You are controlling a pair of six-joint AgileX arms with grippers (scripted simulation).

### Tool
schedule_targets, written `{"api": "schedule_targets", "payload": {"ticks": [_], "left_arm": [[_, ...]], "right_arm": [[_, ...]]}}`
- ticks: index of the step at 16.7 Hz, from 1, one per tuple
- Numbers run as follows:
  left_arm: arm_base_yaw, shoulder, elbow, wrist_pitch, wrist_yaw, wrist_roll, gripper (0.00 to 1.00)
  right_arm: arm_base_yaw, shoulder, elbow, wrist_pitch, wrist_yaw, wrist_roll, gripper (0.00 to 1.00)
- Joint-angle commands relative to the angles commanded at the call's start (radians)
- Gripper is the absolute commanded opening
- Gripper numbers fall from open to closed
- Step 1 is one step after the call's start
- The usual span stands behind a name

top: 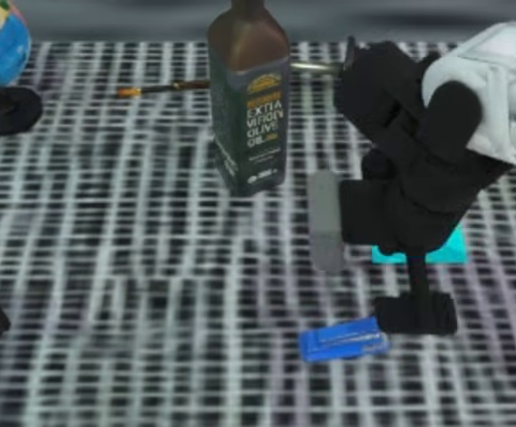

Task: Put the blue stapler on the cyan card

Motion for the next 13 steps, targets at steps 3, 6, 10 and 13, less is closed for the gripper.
{"api": "schedule_targets", "payload": {"ticks": [3, 6, 10, 13], "left_arm": [[0.000, 0.000, 0.000, 0.000, 0.000, 0.000, 1.00], [0.000, 0.000, 0.000, 0.000, 0.000, 0.000, 1.00], [0.000, 0.000, 0.000, 0.000, 0.000, 0.000, 1.00], [0.000, 0.000, 0.000, 0.000, 0.000, 0.000, 1.00]], "right_arm": [[0.051, 0.128, 0.109, -0.074, 0.002, -0.069, 1.00], [0.069, 0.172, 0.150, -0.100, 0.003, -0.094, 1.00], [0.064, 0.170, 0.147, -0.098, 0.003, -0.092, 1.00], [0.067, 0.184, 0.117, -0.059, 0.003, -0.093, 1.00]]}}
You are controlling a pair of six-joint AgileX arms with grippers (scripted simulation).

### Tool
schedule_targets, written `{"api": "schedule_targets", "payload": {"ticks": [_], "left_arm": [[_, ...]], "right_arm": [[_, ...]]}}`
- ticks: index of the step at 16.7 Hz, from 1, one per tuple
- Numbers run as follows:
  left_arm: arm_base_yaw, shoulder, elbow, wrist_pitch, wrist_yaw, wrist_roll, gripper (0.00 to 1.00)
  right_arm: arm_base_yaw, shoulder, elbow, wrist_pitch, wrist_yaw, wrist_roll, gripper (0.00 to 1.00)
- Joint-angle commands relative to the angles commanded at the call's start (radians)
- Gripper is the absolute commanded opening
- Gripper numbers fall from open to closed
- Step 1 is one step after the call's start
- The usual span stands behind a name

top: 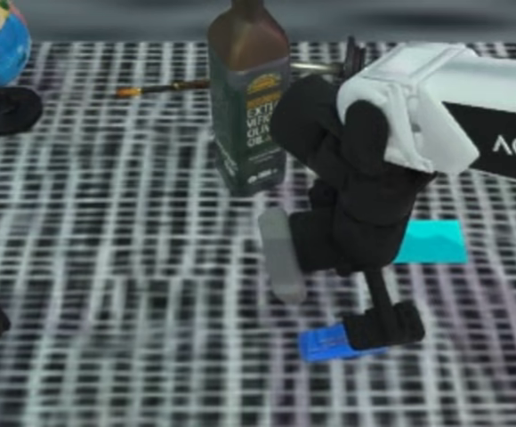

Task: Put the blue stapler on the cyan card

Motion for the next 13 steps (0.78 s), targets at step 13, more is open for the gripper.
{"api": "schedule_targets", "payload": {"ticks": [13], "left_arm": [[0.000, 0.000, 0.000, 0.000, 0.000, 0.000, 1.00]], "right_arm": [[0.006, 0.123, -0.196, 0.323, 0.001, 0.005, 0.92]]}}
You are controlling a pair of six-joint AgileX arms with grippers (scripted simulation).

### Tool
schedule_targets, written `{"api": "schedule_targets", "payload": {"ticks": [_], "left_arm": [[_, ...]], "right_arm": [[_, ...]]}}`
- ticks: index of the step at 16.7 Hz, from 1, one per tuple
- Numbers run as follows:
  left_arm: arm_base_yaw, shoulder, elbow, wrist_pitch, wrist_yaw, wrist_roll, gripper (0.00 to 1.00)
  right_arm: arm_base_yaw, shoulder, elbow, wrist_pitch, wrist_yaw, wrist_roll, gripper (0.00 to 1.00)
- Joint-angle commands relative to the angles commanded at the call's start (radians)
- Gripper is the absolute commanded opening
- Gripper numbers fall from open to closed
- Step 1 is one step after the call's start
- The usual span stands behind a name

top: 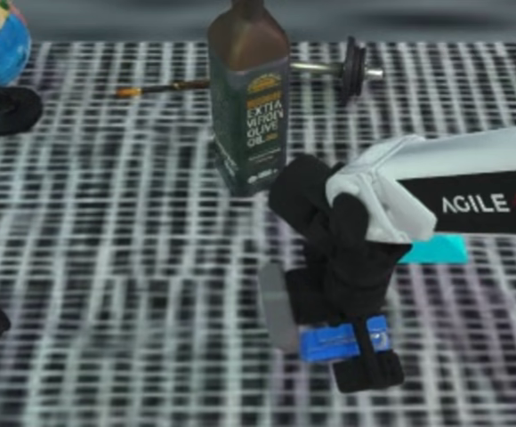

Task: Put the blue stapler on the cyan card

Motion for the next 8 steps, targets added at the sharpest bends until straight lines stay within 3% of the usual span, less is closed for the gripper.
{"api": "schedule_targets", "payload": {"ticks": [8], "left_arm": [[0.000, 0.000, 0.000, 0.000, 0.000, 0.000, 1.00]], "right_arm": [[0.000, 0.000, 0.000, 0.000, 0.000, 0.000, 0.32]]}}
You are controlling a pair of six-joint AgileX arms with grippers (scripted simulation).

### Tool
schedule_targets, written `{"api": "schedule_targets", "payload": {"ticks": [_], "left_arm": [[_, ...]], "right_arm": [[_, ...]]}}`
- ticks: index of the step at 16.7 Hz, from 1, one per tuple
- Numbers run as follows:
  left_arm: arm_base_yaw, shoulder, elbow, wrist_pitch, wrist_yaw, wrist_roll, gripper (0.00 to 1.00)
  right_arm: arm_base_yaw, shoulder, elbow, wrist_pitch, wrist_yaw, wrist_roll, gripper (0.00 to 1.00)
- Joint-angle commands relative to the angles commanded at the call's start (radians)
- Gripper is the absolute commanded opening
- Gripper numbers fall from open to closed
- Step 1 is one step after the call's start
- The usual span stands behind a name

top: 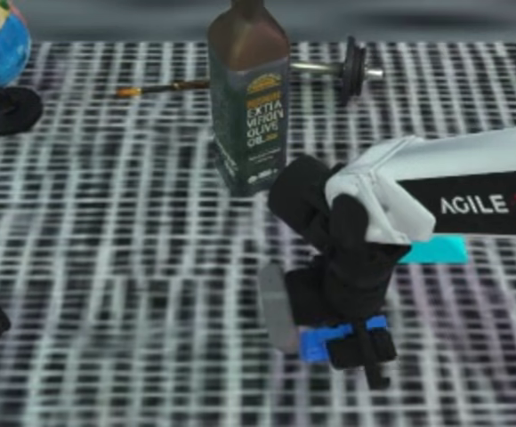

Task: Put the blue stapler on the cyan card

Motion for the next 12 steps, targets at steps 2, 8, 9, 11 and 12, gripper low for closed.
{"api": "schedule_targets", "payload": {"ticks": [2, 8, 9, 11, 12], "left_arm": [[0.000, 0.000, 0.000, 0.000, 0.000, 0.000, 1.00], [0.000, 0.000, 0.000, 0.000, 0.000, 0.000, 1.00], [0.000, 0.000, 0.000, 0.000, 0.000, 0.000, 1.00], [0.000, 0.000, 0.000, 0.000, 0.000, 0.000, 1.00], [0.000, 0.000, 0.000, 0.000, 0.000, 0.000, 1.00]], "right_arm": [[0.000, 0.000, 0.000, 0.000, 0.000, 0.000, 0.17], [0.000, 0.000, 0.000, 0.000, 0.000, 0.000, 0.00], [0.000, 0.000, 0.000, 0.000, 0.000, 0.000, 0.00], [0.000, 0.000, 0.000, 0.000, 0.000, 0.000, 0.00], [0.000, 0.000, 0.000, 0.000, 0.000, 0.000, 0.00]]}}
